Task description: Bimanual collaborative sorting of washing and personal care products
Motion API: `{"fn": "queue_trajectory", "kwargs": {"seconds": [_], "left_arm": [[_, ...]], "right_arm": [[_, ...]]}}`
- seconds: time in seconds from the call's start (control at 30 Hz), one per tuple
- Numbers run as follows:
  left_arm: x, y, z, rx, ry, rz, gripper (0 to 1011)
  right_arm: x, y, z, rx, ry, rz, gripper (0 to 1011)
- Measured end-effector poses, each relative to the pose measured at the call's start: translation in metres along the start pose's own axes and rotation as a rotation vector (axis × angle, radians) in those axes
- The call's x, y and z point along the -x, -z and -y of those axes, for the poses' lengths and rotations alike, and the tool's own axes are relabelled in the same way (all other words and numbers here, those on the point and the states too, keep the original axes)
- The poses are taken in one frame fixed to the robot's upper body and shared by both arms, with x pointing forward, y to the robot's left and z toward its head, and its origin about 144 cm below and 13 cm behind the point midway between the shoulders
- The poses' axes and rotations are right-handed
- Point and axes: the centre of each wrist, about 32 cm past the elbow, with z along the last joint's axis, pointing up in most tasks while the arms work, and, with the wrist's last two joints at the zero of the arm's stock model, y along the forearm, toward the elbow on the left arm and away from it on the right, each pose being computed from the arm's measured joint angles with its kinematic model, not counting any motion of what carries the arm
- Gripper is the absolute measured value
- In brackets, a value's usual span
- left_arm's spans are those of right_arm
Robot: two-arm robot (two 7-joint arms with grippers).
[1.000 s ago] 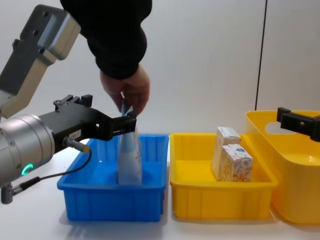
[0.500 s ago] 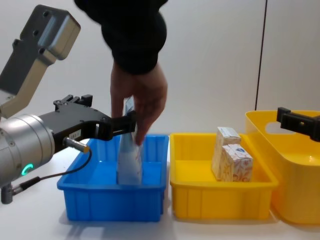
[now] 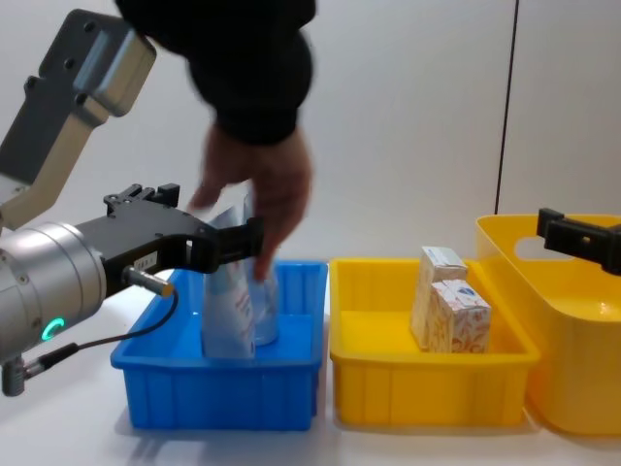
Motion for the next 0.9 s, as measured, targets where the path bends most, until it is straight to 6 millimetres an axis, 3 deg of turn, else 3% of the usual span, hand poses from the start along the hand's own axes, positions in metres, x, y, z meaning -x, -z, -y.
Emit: {"fn": "queue_trajectory", "kwargs": {"seconds": [0.9], "left_arm": [[0.0000, 0.0000, 0.0000, 0.000, 0.000, 0.000, 1002]], "right_arm": [[0.0000, 0.0000, 0.0000, 0.000, 0.000, 0.000, 1004]]}}
